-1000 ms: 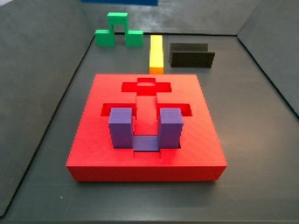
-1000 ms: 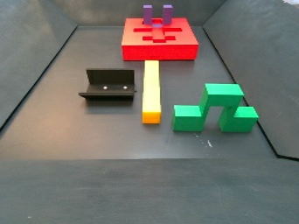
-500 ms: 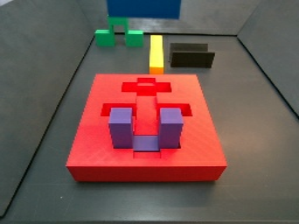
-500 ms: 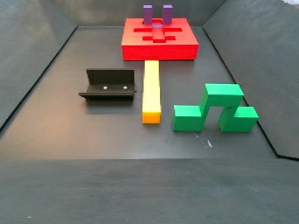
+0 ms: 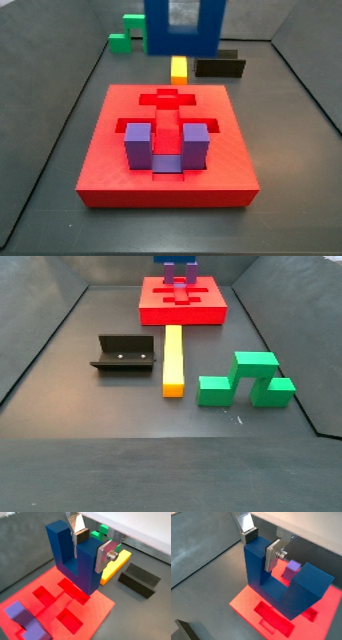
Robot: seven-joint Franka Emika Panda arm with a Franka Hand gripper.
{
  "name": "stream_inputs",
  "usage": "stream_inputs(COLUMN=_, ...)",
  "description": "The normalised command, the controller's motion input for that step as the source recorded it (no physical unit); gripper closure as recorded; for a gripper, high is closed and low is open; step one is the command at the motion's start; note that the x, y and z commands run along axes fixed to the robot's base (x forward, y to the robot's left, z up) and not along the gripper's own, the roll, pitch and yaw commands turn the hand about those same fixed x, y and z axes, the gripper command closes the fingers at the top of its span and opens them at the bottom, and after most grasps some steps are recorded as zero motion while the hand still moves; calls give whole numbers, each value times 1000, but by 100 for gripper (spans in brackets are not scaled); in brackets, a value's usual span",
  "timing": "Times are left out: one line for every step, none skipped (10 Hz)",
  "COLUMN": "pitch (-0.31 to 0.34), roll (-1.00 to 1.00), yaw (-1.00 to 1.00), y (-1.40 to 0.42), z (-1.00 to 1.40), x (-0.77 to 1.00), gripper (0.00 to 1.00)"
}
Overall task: Pick up the blue object. Move up. Move to above the board. Insert the blue object.
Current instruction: Insert the blue object.
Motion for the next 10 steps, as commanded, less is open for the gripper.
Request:
stream_inputs(pitch=0, roll=209, yaw=3, y=-6, z=-451, x=77, gripper=100)
stream_inputs(pitch=0, roll=0, yaw=11, y=0, z=-20, x=9, gripper=100)
stream_inputs(pitch=0, roll=7, yaw=0, y=0, z=-66, x=14, gripper=100)
stream_inputs(pitch=0, roll=90, yaw=0, y=0, z=-371, x=0, gripper=100)
stream_inputs(pitch=0, roll=130, yaw=0, y=0, z=-517, x=-57, gripper=100)
stream_inputs(pitch=0, roll=199, yaw=9, y=0, z=-554, x=-37, gripper=100)
stream_inputs(pitch=0, roll=239, yaw=20, y=0, z=-546, x=-46, gripper=100)
stream_inputs(pitch=0, roll=223, yaw=0, y=-80, z=-574, x=-66, gripper=100)
stream_inputs(pitch=-27, roll=144, yaw=0, y=-89, z=-477, x=-83, gripper=100)
stream_inputs(pitch=-69, roll=-30, yaw=0, y=-17, z=-209, x=-131, gripper=100)
